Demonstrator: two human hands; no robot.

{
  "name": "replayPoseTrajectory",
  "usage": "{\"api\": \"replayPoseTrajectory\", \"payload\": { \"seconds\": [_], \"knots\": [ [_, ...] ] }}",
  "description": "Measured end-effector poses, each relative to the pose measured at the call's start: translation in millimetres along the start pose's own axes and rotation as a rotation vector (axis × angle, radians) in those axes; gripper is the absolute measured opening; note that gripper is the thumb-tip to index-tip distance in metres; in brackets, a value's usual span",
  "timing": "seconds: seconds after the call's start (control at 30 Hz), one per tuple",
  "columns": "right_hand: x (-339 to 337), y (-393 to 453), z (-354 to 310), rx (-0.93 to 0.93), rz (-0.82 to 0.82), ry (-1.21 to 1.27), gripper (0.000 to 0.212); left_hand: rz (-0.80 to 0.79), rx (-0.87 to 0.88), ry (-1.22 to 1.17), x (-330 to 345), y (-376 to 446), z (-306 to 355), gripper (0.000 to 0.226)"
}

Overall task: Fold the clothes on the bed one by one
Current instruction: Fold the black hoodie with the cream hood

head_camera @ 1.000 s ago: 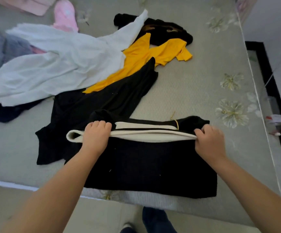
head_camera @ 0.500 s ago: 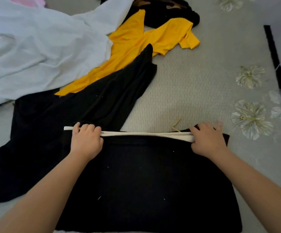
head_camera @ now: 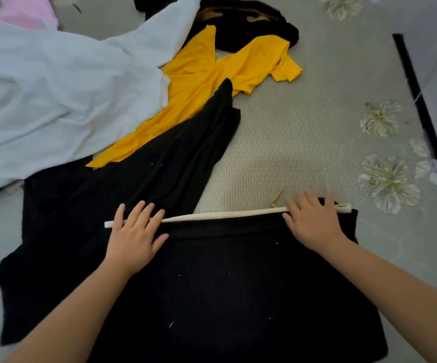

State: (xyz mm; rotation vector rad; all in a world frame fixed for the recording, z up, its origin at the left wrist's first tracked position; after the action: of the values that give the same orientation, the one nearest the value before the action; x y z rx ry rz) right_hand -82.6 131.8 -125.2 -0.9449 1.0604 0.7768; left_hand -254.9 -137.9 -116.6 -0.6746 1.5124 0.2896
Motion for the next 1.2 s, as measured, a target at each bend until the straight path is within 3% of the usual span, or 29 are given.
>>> {"api": "replayPoseTrajectory", "payload": {
  "seconds": [0.1, 0.2, 0.3, 0.37, 0.5, 0.57, 0.73, 0.8, 0.87, 0.97, 1.1, 1.2],
  "knots": [
    [5, -12, 3, -0.094, 0.085, 0.076, 0.062, -0.072, 0.038, -0.08, 7, -1, -5, 0.087],
    [22, -9, 19, -0.11, -0.069, 0.225, 0.072, -0.174, 0.042, -0.094, 26, 7, -18, 0.11],
    [41, 2, 32, -0.016, -0.21, 0.333, 0.051, -0.315, 0.007, -0.05, 41, 15, -21, 0.076],
    [42, 8, 29, 0.002, -0.232, 0.345, 0.051, -0.358, 0.001, -0.034, 39, 22, -17, 0.064],
    [25, 8, 13, -0.111, -0.165, 0.318, 0.077, -0.241, 0.09, -0.068, 25, 32, -1, 0.068],
    [20, 5, -4, -0.25, -0.226, 0.311, 0.085, -0.263, 0.162, -0.139, 24, 33, 18, 0.07],
    [10, 18, -19, -0.232, -0.417, 0.28, 0.079, -0.375, 0.058, -0.151, 19, 52, 37, 0.049],
    [5, 22, -22, -0.254, -0.442, 0.214, 0.065, -0.39, 0.082, -0.098, 14, 55, 39, 0.038],
    [1, 20, -24, -0.284, -0.476, 0.141, 0.047, -0.4, 0.102, -0.078, 8, 49, 42, 0.037],
    [-4, 8, -26, -0.288, -0.537, 0.031, 0.039, -0.393, 0.125, -0.057, 0, 29, 47, 0.039],
    [-15, -16, -27, -0.401, -0.36, -0.095, 0.043, -0.264, 0.146, -0.048, -19, -2, 54, 0.037],
    [-18, -35, -28, -0.457, -0.392, -0.014, 0.046, -0.19, 0.157, -0.041, -28, -28, 60, 0.03]
  ]
}}
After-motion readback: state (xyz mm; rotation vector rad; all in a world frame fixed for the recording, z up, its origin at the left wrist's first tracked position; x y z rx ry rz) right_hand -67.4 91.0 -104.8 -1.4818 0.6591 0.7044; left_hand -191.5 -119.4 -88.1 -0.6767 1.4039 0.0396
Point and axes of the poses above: each hand's wrist, its own y-axis towards the middle knuckle, its own x-axis out of the palm, z = x × y, the point moved 4 cm from there along y, towards the middle knuckle, and after that the axes turned 7 degrees about z, right-handed, at the moved point
